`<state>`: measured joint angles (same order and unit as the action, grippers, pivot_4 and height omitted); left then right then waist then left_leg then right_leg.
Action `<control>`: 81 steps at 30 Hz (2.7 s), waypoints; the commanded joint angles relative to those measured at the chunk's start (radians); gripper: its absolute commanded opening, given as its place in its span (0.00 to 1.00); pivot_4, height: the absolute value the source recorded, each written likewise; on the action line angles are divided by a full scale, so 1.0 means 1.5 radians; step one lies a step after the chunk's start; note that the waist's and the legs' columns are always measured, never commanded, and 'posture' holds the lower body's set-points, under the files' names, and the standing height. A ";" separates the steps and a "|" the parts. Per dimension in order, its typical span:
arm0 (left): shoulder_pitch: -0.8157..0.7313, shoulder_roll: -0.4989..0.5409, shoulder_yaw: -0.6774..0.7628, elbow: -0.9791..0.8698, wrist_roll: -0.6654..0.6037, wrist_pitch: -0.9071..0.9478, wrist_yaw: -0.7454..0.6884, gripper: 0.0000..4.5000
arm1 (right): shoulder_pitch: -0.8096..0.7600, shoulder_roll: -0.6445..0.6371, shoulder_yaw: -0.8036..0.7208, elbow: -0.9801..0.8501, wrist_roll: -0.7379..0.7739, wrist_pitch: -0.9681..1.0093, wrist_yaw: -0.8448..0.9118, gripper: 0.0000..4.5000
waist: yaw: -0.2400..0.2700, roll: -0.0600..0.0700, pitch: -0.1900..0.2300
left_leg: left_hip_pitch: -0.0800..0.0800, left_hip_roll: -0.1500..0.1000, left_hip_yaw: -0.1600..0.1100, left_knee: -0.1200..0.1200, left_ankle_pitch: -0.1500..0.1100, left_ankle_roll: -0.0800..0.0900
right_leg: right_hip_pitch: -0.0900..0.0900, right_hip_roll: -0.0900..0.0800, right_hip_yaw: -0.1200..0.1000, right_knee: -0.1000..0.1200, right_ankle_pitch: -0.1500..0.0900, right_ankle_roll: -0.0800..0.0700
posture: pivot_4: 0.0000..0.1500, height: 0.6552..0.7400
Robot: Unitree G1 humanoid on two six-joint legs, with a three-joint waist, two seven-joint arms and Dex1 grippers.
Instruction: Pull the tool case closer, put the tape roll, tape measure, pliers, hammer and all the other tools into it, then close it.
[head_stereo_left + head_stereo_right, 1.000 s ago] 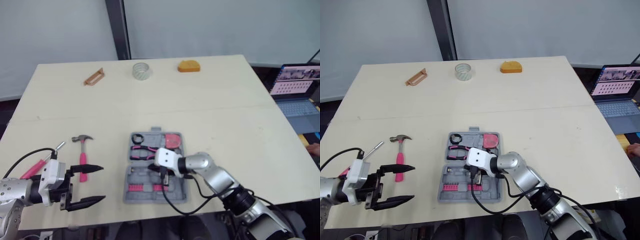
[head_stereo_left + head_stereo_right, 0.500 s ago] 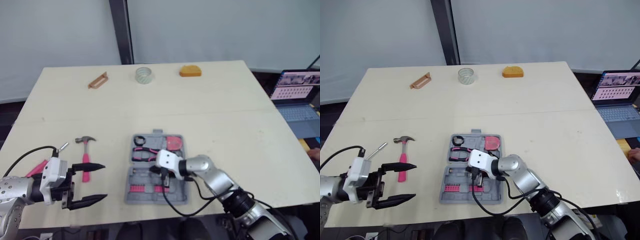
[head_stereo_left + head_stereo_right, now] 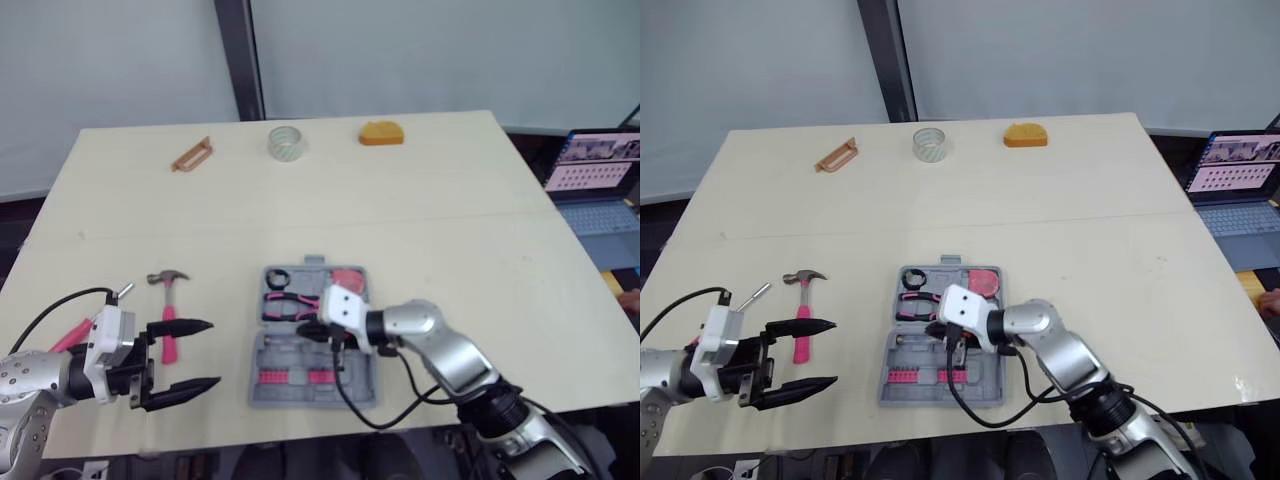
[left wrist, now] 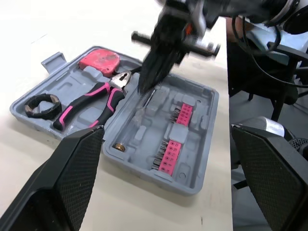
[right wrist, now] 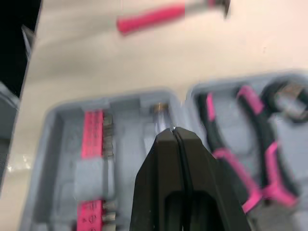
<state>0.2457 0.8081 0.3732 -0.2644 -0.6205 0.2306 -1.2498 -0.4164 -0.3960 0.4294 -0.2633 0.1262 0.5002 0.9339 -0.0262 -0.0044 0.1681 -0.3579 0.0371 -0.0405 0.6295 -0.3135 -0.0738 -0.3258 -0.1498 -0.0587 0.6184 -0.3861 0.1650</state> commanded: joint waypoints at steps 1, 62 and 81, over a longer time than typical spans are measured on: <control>0.010 0.010 0.006 -0.016 0.004 0.009 0.009 1.00 | 0.018 -0.052 -0.071 -0.111 0.068 0.055 0.023 0.01 | 0.003 -0.001 0.002 | 0.000 0.000 0.000 0.000 0.000 0.000 | 0.000 0.000 0.000 0.000 0.000 0.000 | 1.00 1.00; -0.239 -0.156 -0.014 -0.009 0.039 0.465 0.939 1.00 | 0.394 -0.230 -0.392 -0.078 0.191 -0.348 0.109 0.99 | 0.033 -0.005 0.007 | -0.002 0.000 0.001 0.005 -0.002 0.001 | 0.002 0.000 0.001 -0.008 0.003 0.001 | 1.00 1.00; -0.399 -0.212 -0.111 0.232 0.208 0.398 0.859 1.00 | 0.381 -0.234 -0.390 -0.096 0.192 -0.325 0.085 0.99 | 0.033 -0.005 0.007 | -0.002 0.000 0.001 0.006 -0.002 0.001 | 0.002 0.000 0.000 -0.004 0.003 0.001 | 1.00 1.00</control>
<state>-0.3469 0.4871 0.2056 0.0787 -0.3353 0.8408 0.0431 0.1496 -0.7367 -0.1358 -0.3688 0.4030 0.0110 1.0741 0.0236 -0.0114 0.1785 -0.3612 0.0374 -0.0385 0.6396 -0.3166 -0.0726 -0.3230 -0.1492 -0.0586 0.6121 -0.3815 0.1667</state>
